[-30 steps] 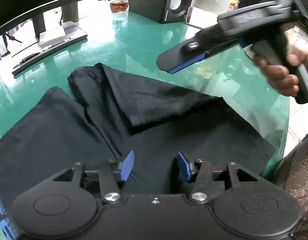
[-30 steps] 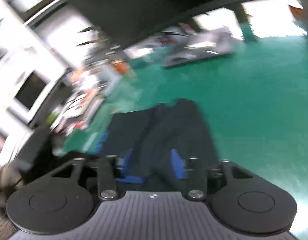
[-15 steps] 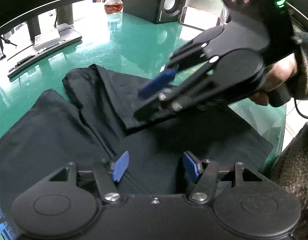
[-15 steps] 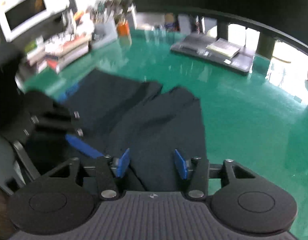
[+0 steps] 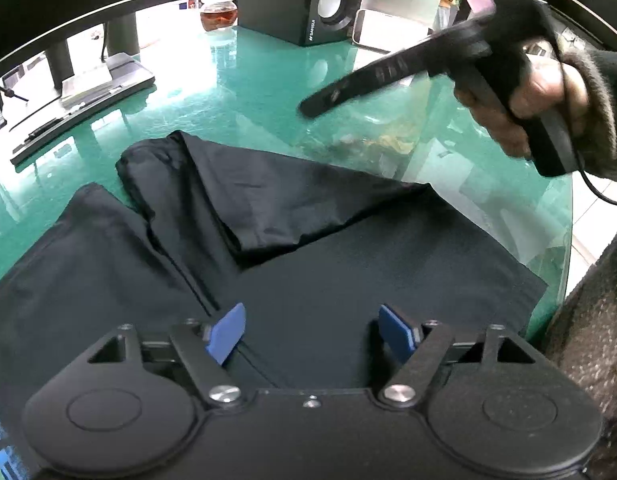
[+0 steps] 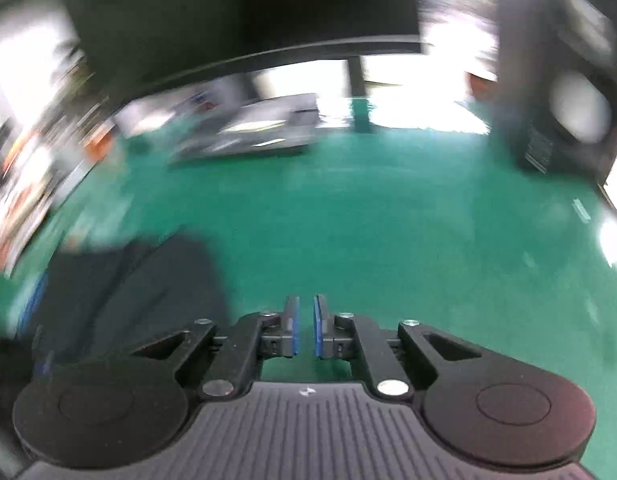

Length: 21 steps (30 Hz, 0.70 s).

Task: Fold clothes

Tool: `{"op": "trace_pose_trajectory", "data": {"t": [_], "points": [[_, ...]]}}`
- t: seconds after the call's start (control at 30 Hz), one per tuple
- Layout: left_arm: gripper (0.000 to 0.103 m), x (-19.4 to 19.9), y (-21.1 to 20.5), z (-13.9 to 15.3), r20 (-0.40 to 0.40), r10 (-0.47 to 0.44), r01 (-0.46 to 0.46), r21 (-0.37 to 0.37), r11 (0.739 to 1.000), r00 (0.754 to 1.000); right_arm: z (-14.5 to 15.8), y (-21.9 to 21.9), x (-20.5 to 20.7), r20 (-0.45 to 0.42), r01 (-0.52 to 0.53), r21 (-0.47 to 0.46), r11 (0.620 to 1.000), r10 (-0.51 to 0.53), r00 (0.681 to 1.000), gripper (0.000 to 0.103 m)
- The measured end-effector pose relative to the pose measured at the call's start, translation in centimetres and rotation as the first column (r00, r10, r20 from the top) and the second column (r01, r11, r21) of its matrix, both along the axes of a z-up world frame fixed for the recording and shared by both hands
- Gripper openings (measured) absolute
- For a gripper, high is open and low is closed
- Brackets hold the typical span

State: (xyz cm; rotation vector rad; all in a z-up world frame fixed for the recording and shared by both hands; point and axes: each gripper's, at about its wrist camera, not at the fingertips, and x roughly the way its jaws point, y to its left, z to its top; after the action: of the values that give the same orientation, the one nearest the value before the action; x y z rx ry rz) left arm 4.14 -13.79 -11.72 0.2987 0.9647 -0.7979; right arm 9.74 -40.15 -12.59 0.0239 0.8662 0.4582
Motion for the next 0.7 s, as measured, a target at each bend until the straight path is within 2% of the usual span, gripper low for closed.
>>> {"op": "trace_pose_trajectory", "data": {"t": [0.03, 0.1, 0.17, 0.27, 0.3, 0.33, 0.4, 0.57, 0.63, 0.67, 0.7], "points": [[0.075, 0.0, 0.0, 0.0, 0.0, 0.002, -0.002, 0.001, 1.0, 1.0, -0.4, 1.7, -0.5, -0.015, -0.073, 0.016, 0.997, 0.073, 0.997, 0.013], [0.075, -0.1, 0.0, 0.0, 0.001, 0.005, -0.005, 0.003, 1.0, 1.0, -1.0, 3.6, -0.9, -0.028, -0.134, 0.015, 0.991, 0.135, 0.99, 0.017], [0.075, -0.2, 0.1, 0.0, 0.002, 0.009, -0.009, 0.005, 1.0, 1.0, -1.8, 6.2, -1.4, -0.028, -0.221, -0.043, 0.974, 0.22, 0.975, 0.02], [0.076, -0.2, 0.1, 0.0, 0.003, 0.012, -0.012, 0.005, 1.0, 1.0, -2.2, 8.2, -2.2, -0.003, -0.276, -0.136, 0.951, 0.279, 0.96, 0.02], [0.077, -0.2, 0.1, -0.1, 0.004, 0.013, -0.013, 0.003, 1.0, 1.0, -2.1, 8.3, -2.2, -0.006, -0.275, -0.14, 0.951, 0.277, 0.961, 0.018], [0.078, -0.2, 0.1, -0.1, 0.004, 0.014, -0.014, 0.002, 1.0, 1.0, -2.1, 8.2, -2.0, -0.018, -0.259, -0.13, 0.957, 0.259, 0.966, 0.009], [0.079, -0.3, 0.1, -0.1, 0.004, 0.016, -0.016, 0.0, 1.0, 1.0, -2.1, 7.7, -1.7, -0.026, -0.224, -0.116, 0.968, 0.222, 0.975, 0.003], [0.079, -0.4, 0.1, -0.1, 0.004, 0.017, -0.017, 0.0, 1.0, 1.0, -1.8, 5.3, -0.5, -0.012, -0.105, -0.099, 0.99, 0.105, 0.994, 0.001], [0.08, -0.4, 0.0, -0.1, 0.003, 0.016, -0.016, 0.001, 1.0, 1.0, -1.7, 2.4, 0.9, 0.032, 0.09, -0.106, 0.99, -0.087, 0.996, 0.002], [0.08, -0.4, -0.1, -0.1, 0.003, 0.016, -0.016, 0.001, 1.0, 1.0, -1.7, 1.4, 1.1, 0.033, 0.151, -0.1, 0.983, -0.148, 0.988, 0.002], [0.08, -0.4, -0.1, -0.1, 0.003, 0.015, -0.015, 0.003, 1.0, 1.0, -1.6, -0.5, 1.7, 0.026, 0.252, -0.083, 0.964, -0.251, 0.968, 0.002]]}}
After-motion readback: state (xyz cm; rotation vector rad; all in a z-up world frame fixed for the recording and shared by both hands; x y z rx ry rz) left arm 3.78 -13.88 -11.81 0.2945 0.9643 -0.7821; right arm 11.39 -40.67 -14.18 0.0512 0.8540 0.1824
